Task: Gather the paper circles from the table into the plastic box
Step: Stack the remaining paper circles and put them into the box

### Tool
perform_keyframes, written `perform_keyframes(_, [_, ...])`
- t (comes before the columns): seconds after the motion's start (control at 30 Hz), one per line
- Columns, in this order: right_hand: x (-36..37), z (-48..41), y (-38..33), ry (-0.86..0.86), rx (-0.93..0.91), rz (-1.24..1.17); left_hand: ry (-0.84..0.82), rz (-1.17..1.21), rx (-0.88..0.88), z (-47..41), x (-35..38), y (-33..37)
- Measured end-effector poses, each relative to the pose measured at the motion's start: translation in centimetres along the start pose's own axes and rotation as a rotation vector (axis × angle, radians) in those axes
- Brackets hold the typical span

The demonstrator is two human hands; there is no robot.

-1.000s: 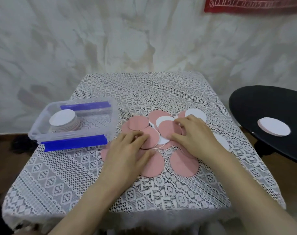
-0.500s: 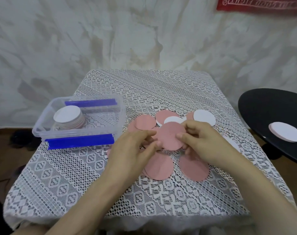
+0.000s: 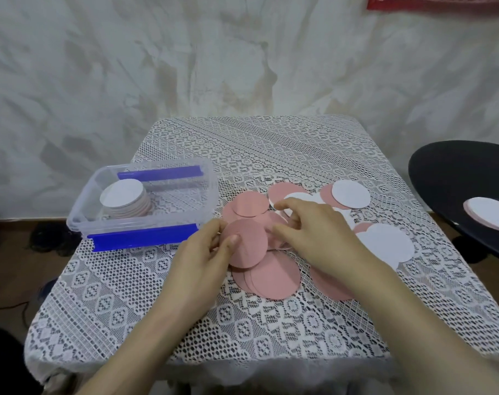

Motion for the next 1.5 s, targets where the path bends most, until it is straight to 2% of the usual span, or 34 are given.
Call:
perform_keyframes(0.07, [0.5,-0.3,-0.8,-0.032,0.009,0.092,0.002,0.018,-0.005,0.0,-0.3,-0.1])
perform_keyframes(0.13, [0.7,-0.9,-0.8,-0.057,0.035,0.085,-0.008,0.044,-0.008,-0.1,-0.4,-0.1])
perform_keyframes(0.27, [0.7,-1.4,-0.1,-0.058,0.069,0.001,-0.02,0.079,-0.009,-0.2,-0.4,0.1])
perform_keyframes(0.5, [-0.3,-0.8,1.8,0.049,0.065,-0.15,-0.048,0.177,-0.025,-0.6,1.1,0.9])
perform_keyframes(0.6, [-0.8,-0.1,2.7,0.041,0.104,-0.408,-0.055,0.192,-0.02,-0.5,1.7,1.4])
perform_keyframes(0.77, [-2.9,1.2,3.1,0.137,0.155,-0.748,-0.044,0.172,-0.036,-0.1,2.0,1.9])
perform_keyframes(0.97, [-1.1,2.6,2.0,-0.089,0.104,-0.719,-0.03,0.142,-0.08,0.6,2.0,2.1])
perform_keyframes(1.13, [1.5,3.2,0.4,-0.15,0.112,-0.787,-0.076,0.184,-0.029,1.6,1.9,3.0])
perform_keyframes(1.23, [2.3,3.1,0.0,-0.161,0.083,-0.68,-0.103,0.155,-0.031,1.9,1.7,2.5])
perform_keyframes(1.33, [1.3,3.3,-0.1,-0.135,0.012,-0.311,-0.067,0.093,-0.045,1.4,0.7,1.7])
perform_keyframes(1.4, [0.9,3.7,0.0,-0.2,0.007,-0.089,-0.042,0.057,-0.047,1.0,0.2,1.2])
perform_keyframes(1.5, [0.8,4.0,0.1,-0.255,0.033,0.023,-0.041,0.039,-0.049,0.7,0.0,0.8])
Point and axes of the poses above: each hand's wrist, its own z-axis away from the middle knuckle, its own x-axis out of the palm, y = z × x, the point moved 6 cm from there along -z, towards the middle knuckle, and after that the axes turned 2 degrees about -z, right-handed, at the moved point
